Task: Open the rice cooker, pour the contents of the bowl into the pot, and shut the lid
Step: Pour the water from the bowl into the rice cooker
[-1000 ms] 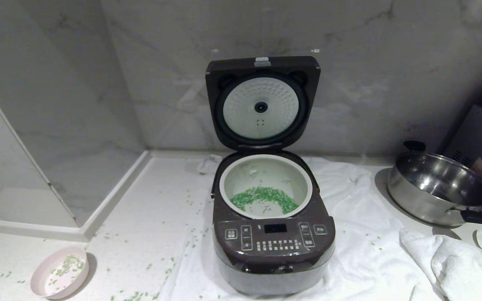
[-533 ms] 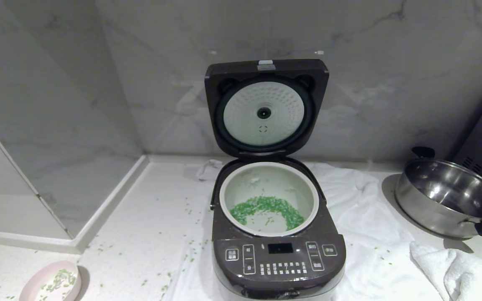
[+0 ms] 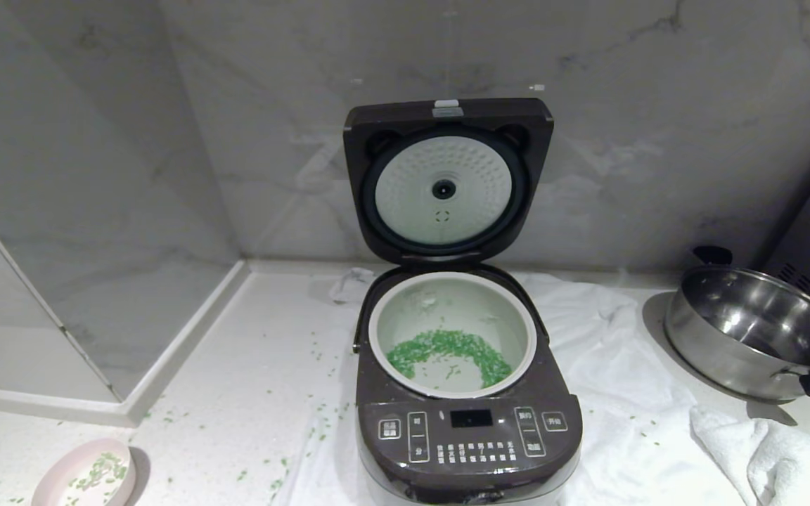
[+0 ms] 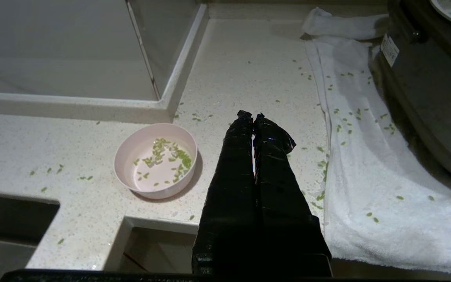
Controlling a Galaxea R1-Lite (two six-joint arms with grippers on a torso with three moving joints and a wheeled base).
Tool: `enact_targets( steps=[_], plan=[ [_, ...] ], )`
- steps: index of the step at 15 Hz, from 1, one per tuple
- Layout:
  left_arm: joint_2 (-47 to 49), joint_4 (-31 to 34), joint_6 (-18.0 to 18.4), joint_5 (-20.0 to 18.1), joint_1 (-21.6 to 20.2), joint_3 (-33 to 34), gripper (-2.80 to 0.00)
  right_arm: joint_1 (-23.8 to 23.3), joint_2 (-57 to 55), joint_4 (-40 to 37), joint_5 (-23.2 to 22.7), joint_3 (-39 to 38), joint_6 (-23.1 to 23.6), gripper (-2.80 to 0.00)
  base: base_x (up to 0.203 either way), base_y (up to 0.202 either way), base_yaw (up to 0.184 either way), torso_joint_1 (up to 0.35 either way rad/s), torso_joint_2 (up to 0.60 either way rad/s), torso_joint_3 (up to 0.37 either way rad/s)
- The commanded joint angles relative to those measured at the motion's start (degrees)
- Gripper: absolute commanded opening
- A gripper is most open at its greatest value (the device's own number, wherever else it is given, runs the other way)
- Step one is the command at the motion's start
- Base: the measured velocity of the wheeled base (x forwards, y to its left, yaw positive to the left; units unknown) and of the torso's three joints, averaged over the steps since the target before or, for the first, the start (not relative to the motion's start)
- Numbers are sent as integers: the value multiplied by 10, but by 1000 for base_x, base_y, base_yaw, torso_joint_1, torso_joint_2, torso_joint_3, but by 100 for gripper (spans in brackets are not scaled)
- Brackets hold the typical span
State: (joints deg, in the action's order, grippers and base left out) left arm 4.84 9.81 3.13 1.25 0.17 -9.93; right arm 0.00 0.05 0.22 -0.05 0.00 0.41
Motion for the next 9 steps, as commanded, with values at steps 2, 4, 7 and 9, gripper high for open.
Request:
enact_targets(
  steps=[2,4,7,9],
  plan=[
    [192,-5,-2,7,10,-68,-280,0,0,0,0,-1,0,-280,0,0,0,0,0,0],
    [333,-4,-12,10,-4,-115,-280,0,0,0,0,-1,0,-280,0,0,0,0,0,0],
    [525,-2,-15,15,-32,-161,-280,0,0,0,0,-1,0,-280,0,0,0,0,0,0],
    [618,0,-13,16,-60,-172,-280,-1,0,0,0,-1,0,-280,0,0,0,0,0,0]
  ],
)
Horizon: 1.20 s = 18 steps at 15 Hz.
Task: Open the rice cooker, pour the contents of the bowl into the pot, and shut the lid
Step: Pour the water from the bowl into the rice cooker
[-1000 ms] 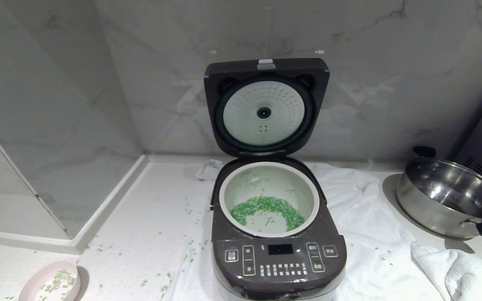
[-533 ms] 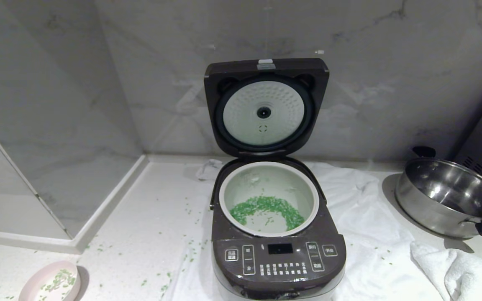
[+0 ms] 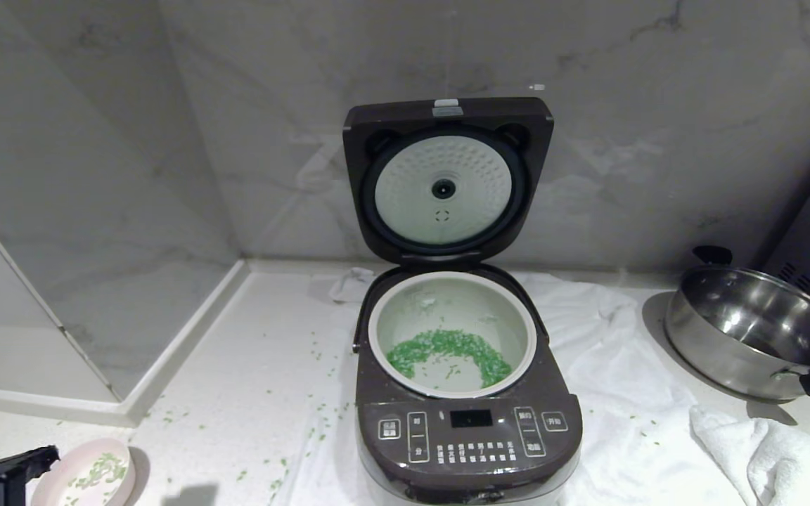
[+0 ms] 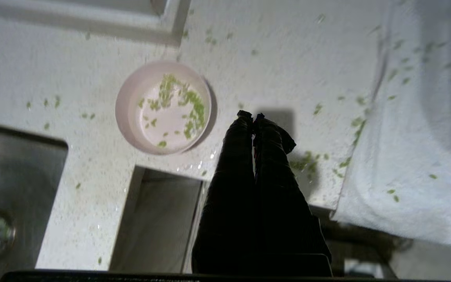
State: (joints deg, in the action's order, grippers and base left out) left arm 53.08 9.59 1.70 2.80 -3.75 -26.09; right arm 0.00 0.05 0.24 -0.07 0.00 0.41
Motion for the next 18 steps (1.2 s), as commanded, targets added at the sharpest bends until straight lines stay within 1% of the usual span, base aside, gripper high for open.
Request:
enact_targets(
  steps=[1,2,5,6,7,8,10,13,15,16,18],
  plan=[
    [172,2,8,1,-47,-14,-280,0,0,0,0,-1,0,-280,0,0,0,0,0,0],
    [194,2,28,1,-87,-16,-280,-1,0,-1,0,-1,0,-280,0,0,0,0,0,0],
    [212,3,135,1,-207,-22,-280,0,0,0,0,-1,0,-280,0,0,0,0,0,0],
    [215,3,166,-1,-235,-21,-280,0,0,0,0,-1,0,-280,0,0,0,0,0,0],
    [219,3,184,-3,-249,-13,-280,-1,0,0,0,-1,0,-280,0,0,0,0,0,0],
    [227,3,186,-4,-252,-3,0,0,0,0,0,-1,0,-280,0,0,0,0,0,0],
    [249,2,188,-7,-257,10,0,0,0,0,0,-1,0,-280,0,0,0,0,0,0],
    [320,-1,183,-23,-256,5,0,0,0,0,0,-1,0,-280,0,0,0,0,0,0],
    [370,-3,179,-29,-257,-17,0,-1,0,0,0,-1,0,-280,0,0,0,0,0,0],
    [391,-3,172,-35,-257,-38,0,-1,0,0,0,-1,0,-280,0,0,0,0,0,0],
    [425,-3,148,-44,-254,-85,0,-1,0,0,0,-1,0,-280,0,0,0,0,0,0]
  ],
)
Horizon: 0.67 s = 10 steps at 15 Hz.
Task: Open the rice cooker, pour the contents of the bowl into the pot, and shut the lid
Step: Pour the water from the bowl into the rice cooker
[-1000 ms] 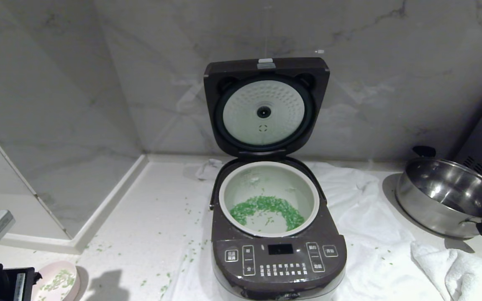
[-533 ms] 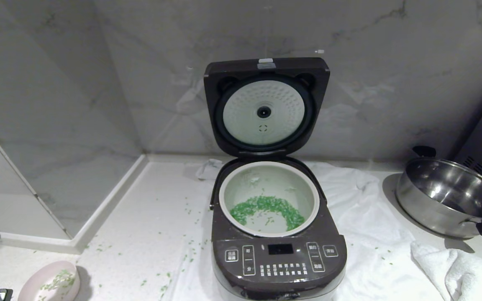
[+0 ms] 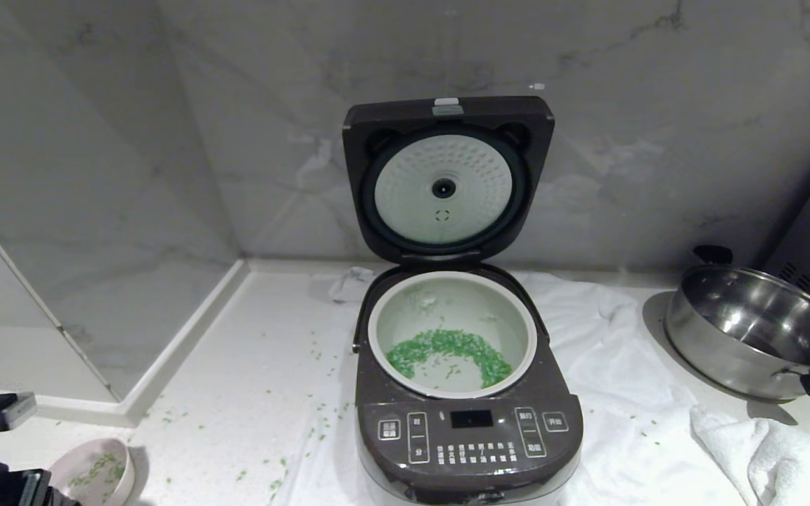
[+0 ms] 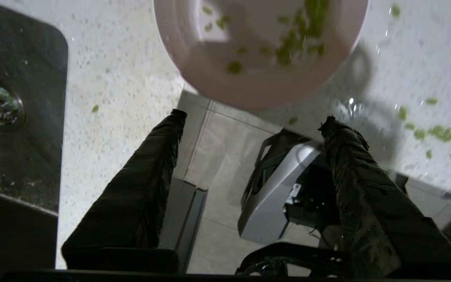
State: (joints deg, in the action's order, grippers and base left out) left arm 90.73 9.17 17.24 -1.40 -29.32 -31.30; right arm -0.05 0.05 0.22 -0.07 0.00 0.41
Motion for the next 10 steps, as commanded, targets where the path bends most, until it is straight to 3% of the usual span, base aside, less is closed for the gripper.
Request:
enact_targets(
  steps=[1,5,10],
  plan=[
    [62,1,-15,-3,3,-49,0,0,0,0,0,-1,0,-280,0,0,0,0,0,0],
    [128,1,-47,-1,2,-108,0,0,0,0,0,-1,0,-280,0,0,0,0,0,0],
    [161,1,-51,6,-14,-126,0,0,0,0,0,-1,0,-280,0,0,0,0,0,0]
  ],
)
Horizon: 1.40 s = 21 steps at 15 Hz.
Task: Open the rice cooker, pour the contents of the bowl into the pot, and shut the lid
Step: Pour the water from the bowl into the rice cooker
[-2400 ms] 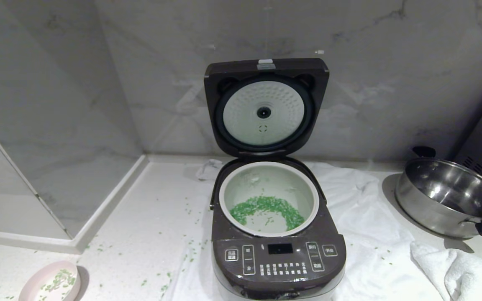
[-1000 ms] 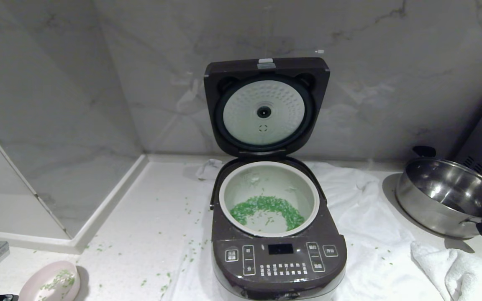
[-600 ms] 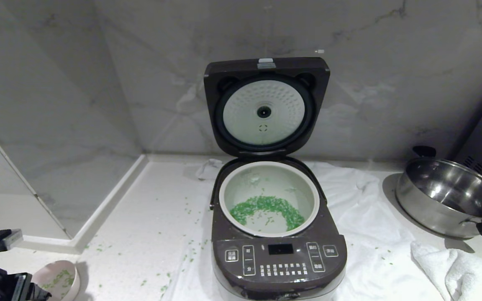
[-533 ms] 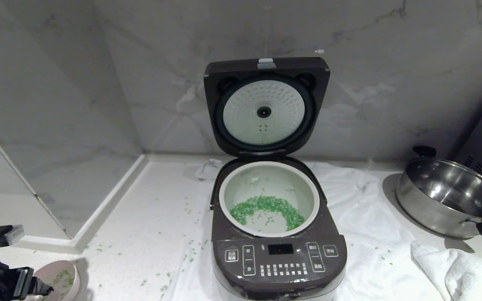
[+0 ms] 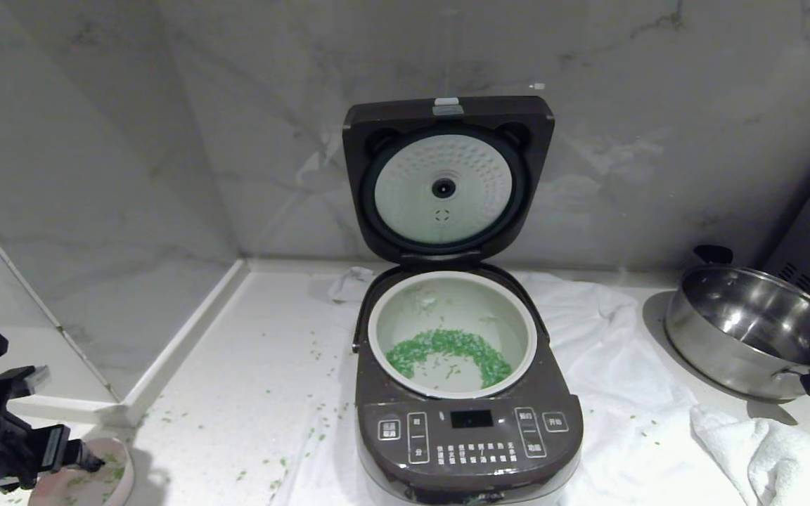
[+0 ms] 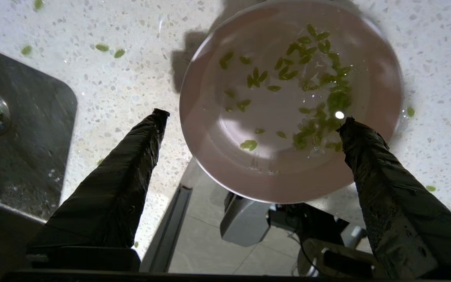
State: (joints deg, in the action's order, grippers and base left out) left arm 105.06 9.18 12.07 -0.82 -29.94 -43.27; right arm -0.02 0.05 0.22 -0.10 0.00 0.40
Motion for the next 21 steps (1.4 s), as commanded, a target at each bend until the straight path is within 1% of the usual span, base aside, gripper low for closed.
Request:
enact_targets(
  steps=[1,2,5,9,10,12,13,14,21],
  plan=[
    [27,1,1,0,-15,-13,0,0,0,0,0,-1,0,-280,0,0,0,0,0,0],
    [34,1,1,0,-27,-18,0,0,0,0,0,-1,0,-280,0,0,0,0,0,0],
    [49,0,4,0,-44,-23,0,0,0,0,0,-1,0,-280,0,0,0,0,0,0],
    [104,-3,3,0,-48,-27,0,0,0,0,0,-1,0,-280,0,0,0,0,0,0],
    [123,-14,3,0,-48,-28,0,0,0,0,0,-1,0,-280,0,0,0,0,0,0],
    [156,-71,2,7,-48,-27,0,0,0,0,0,-1,0,-280,0,0,0,0,0,0],
    [160,-79,2,11,-49,-24,-170,0,0,0,0,-1,0,-280,0,0,0,0,0,0],
    [159,-79,1,11,-50,-25,-280,0,0,0,0,-1,0,-280,0,0,0,0,0,0],
    [144,-78,-7,10,-50,-26,-280,0,0,0,0,-1,0,-280,0,0,0,0,0,0]
  ],
)
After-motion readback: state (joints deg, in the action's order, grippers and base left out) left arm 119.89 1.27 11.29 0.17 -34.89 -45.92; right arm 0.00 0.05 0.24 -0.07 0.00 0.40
